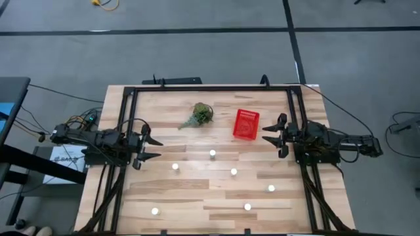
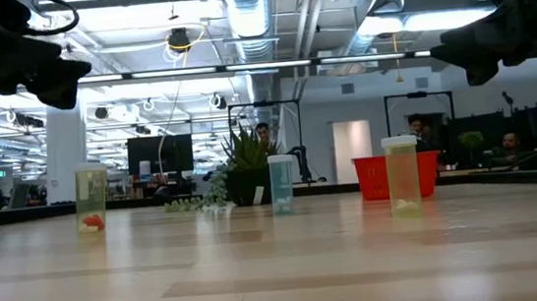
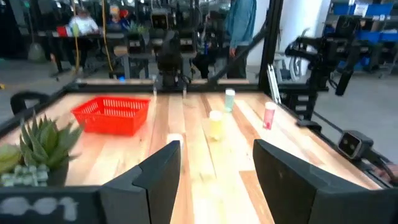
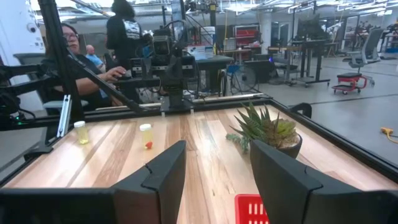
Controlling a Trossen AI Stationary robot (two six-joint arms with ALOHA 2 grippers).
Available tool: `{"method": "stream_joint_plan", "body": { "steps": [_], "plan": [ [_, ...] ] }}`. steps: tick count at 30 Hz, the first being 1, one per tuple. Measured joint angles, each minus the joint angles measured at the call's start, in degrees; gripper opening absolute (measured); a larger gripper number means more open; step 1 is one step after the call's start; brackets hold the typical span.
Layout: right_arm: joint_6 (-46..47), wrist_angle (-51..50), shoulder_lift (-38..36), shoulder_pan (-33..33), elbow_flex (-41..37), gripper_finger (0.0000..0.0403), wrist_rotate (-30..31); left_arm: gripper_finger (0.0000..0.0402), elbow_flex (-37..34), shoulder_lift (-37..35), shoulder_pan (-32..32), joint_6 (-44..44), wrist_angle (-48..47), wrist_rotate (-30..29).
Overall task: Pick and place pill bottles into a basket
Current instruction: Put the top left yellow pill bottle into the red basket
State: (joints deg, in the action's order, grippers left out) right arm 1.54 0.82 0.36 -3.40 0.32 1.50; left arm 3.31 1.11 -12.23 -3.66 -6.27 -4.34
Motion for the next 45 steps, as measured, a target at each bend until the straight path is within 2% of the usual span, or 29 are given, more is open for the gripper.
{"method": "stream_joint_plan", "body": {
  "steps": [8,14,25,36,45],
  "plan": [
    [0.0,0.0,0.0,0.0,0.0,0.0173,0.0,0.0192,2.6,7.7,0.0,-6.7,-9.2,-1.0],
    [0.0,0.0,0.0,0.0,0.0,0.0173,0.0,0.0198,3.2,15.6,0.0,-11.0,-8.7,-0.6],
    [0.0,0.0,0.0,0.0,0.0,0.0173,0.0,0.0238,3.2,28.7,0.0,-16.4,-5.5,3.5],
    [0.0,0.0,0.0,0.0,0.0,0.0173,0.0,0.0248,3.3,43.7,-3.5,-15.9,8.2,5.1],
    [0.0,0.0,0.0,0.0,0.0,0.0173,0.0,0.0248,3.4,53.9,-6.9,-13.3,20.5,-0.3]
  ]
}}
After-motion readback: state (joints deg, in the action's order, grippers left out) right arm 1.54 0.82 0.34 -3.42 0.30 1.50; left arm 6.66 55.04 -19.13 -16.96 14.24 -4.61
